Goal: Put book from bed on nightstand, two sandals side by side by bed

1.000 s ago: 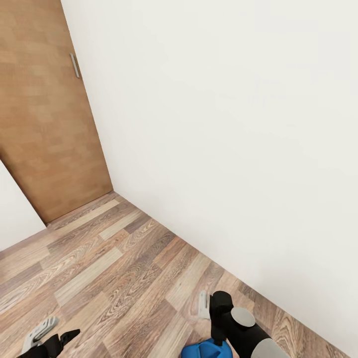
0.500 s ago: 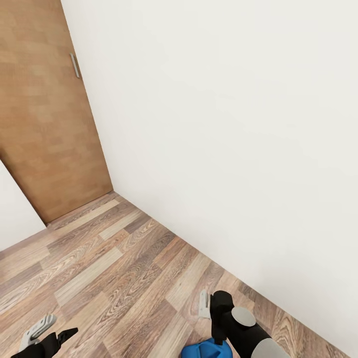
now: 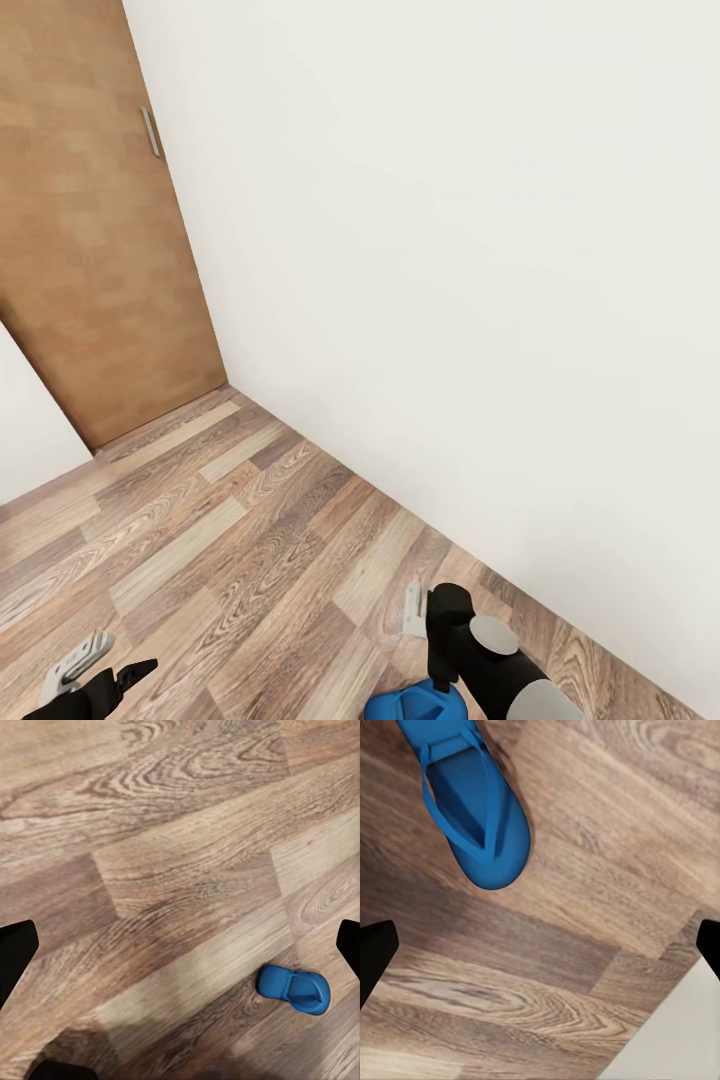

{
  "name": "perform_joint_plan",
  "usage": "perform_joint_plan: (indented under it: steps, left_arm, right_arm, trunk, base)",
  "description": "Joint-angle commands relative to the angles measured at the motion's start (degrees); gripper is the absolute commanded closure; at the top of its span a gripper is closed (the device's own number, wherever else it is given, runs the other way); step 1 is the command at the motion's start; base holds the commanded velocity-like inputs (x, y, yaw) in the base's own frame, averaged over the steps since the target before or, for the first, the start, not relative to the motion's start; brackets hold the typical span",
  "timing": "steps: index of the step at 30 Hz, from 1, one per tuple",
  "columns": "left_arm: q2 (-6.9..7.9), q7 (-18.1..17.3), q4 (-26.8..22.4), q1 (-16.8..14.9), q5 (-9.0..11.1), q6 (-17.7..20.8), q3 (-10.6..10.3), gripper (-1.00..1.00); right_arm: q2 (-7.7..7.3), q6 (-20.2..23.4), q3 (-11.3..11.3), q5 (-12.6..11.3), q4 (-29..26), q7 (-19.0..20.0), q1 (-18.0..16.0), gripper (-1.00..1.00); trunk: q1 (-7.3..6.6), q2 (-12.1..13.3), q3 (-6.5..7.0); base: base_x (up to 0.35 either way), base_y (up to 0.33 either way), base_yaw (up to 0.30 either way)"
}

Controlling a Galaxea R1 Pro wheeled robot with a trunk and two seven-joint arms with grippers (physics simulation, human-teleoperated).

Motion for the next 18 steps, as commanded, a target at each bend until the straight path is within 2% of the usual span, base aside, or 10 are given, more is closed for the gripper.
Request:
perform_joint_plan:
  steps: [1,13,18]
  left_arm:
    - [-0.02,-0.3,-0.1,0.0,-0.1,0.2,0.1,-1.00]
    - [0.06,-0.3,-0.1,0.0,-0.1,0.2,0.1,-1.00]
    - [0.13,-0.3,-0.2,0.0,-0.1,0.2,0.1,-1.00]
  right_arm:
    - [0.00,0.2,0.1,0.4,-0.1,0.4,0.0,-1.00]
    - [0.01,0.2,-0.2,0.3,0.0,0.4,0.0,-1.00]
    - [0.00,0.2,-0.3,0.3,0.0,0.3,0.0,-1.00]
  trunk:
    - [-0.01,0.0,-0.04]
    - [-0.01,0.0,-0.04]
    - [0.12,-0.1,-1.15]
  base:
    - [0.000,0.000,0.000]
    - [0.000,0.000,0.000]
    - [0.000,0.000,0.000]
